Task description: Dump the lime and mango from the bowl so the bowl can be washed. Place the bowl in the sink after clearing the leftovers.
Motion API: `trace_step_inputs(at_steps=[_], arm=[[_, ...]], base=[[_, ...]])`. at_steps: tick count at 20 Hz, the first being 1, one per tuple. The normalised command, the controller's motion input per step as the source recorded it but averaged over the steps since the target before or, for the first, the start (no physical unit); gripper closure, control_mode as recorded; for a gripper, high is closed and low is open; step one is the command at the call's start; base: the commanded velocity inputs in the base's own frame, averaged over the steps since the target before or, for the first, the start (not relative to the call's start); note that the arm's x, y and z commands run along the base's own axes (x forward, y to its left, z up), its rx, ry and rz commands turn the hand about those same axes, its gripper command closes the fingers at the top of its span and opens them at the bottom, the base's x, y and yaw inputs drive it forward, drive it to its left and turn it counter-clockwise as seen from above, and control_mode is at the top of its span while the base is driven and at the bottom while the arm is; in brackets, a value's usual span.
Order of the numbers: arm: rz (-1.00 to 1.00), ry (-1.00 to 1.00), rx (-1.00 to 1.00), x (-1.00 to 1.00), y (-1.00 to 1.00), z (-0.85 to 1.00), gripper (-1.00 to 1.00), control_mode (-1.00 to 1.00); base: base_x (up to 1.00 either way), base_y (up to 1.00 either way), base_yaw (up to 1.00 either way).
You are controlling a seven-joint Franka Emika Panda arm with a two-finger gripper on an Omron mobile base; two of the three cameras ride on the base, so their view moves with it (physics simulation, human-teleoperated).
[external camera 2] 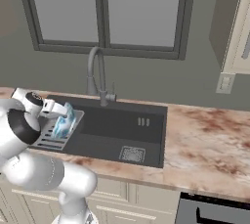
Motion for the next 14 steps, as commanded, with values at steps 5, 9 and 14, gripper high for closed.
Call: trace_step_inputs(at_steps=[5, 9, 14], arm=[[0.00, 0.00, -0.17, 0.05, 0.19, -0.01, 1.00, -1.00], [0.00, 0.00, -0.10, 0.00, 0.24, 0.00, 1.00, -1.00], [0.00, 0.00, -0.08, 0.00, 0.12, 0.04, 1.00, -1.00]], base=[[0.00, 0.00, 0.00], [0.00, 0.00, 0.00], [0.00, 0.00, 0.00]])
